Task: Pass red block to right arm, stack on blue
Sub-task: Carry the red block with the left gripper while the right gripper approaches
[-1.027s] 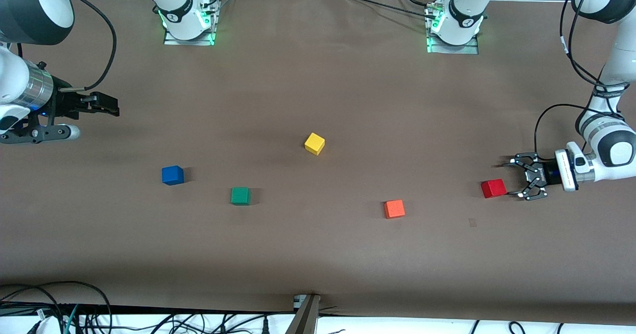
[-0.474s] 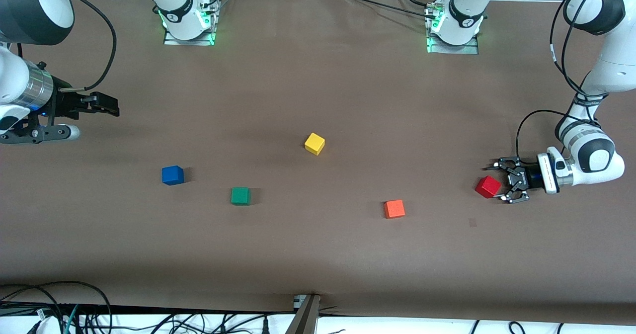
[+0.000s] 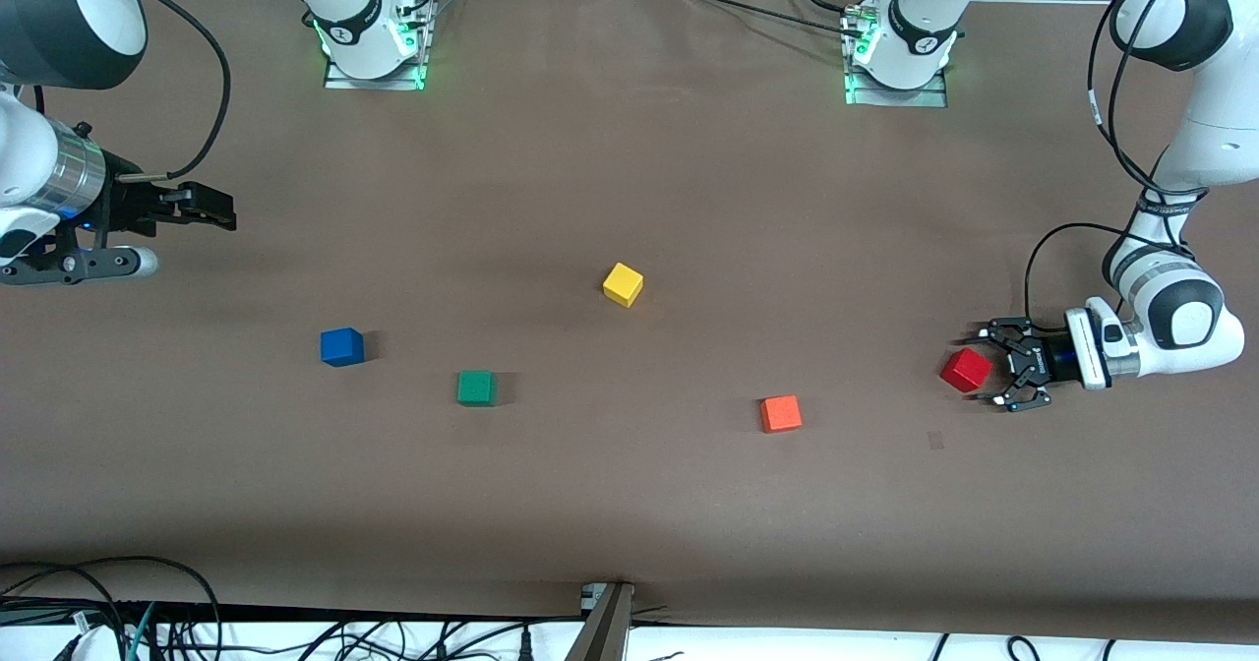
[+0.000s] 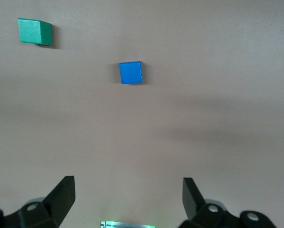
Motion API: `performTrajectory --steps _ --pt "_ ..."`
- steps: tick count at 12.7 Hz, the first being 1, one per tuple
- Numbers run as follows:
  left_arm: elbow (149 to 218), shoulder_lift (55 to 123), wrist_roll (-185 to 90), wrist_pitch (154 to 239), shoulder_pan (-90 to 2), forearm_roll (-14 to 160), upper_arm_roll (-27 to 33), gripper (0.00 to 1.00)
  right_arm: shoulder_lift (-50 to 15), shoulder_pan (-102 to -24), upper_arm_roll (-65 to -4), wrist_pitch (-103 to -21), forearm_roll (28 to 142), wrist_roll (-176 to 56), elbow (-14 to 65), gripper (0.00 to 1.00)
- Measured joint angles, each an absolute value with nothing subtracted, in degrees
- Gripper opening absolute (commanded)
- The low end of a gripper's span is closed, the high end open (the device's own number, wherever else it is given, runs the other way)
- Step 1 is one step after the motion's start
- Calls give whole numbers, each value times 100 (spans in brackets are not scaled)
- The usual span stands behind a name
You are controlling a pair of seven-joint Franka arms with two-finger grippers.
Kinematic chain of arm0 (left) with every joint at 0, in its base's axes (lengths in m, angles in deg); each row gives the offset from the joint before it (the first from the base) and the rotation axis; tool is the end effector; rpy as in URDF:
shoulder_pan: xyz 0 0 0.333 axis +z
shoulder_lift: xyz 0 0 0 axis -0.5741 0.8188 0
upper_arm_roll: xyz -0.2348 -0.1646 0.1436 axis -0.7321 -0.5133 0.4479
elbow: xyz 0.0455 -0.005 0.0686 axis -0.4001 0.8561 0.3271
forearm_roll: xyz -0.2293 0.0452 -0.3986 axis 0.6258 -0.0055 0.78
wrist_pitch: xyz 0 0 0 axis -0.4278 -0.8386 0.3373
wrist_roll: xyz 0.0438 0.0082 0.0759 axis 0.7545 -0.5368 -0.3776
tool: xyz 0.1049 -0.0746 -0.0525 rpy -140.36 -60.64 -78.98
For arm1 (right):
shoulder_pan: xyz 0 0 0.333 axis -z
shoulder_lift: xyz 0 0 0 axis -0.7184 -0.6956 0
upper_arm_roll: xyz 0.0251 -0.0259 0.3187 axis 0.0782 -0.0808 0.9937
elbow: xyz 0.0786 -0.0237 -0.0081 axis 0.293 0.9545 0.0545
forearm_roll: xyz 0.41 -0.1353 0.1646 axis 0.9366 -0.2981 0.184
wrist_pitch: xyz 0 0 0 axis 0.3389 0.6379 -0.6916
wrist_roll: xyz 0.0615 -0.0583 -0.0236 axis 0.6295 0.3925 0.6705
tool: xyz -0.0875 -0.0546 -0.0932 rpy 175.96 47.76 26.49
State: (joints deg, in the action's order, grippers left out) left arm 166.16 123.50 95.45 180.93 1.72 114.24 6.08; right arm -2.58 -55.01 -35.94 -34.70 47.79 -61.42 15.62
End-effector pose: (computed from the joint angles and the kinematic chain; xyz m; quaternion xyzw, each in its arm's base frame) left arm 0.6738 0.1800 0.0162 0.6222 -0.5402 0.4119 0.3891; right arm 0.6546 0.0284 0.5004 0.9947 0.0508 -0.0890 0.0092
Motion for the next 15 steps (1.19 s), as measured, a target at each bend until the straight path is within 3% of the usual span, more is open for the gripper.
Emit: performTrajectory --steps 6,7,8,9,10,12,15 --pt "16613 12516 9581 18103 -56 11715 607 100 -259 -5501 -3594 -3470 4779 -6134 1558 100" --pt "16609 12534 9589 18104 -76 11719 607 94 -259 -5501 -3594 -3470 4779 -6129 1558 100" --pt "16606 12539 9594 18104 -78 11719 608 86 -259 -5501 -3594 -3470 4779 -6125 1558 100" --pt "16602 12539 9603 18104 -76 11719 613 70 -259 -5501 -3594 -3470 4779 -6120 1558 100" --pt "16598 12540 9607 18104 -75 11719 616 34 -259 -5501 -3594 -3470 4779 -6106 1558 100" --pt "16596 12545 9618 18100 -75 11724 617 0 -259 -5501 -3594 -3470 4779 -6071 1558 100" --pt "16595 12555 9623 18031 -116 11760 586 0 -264 -5501 -3594 -3470 4779 -6063 1558 100"
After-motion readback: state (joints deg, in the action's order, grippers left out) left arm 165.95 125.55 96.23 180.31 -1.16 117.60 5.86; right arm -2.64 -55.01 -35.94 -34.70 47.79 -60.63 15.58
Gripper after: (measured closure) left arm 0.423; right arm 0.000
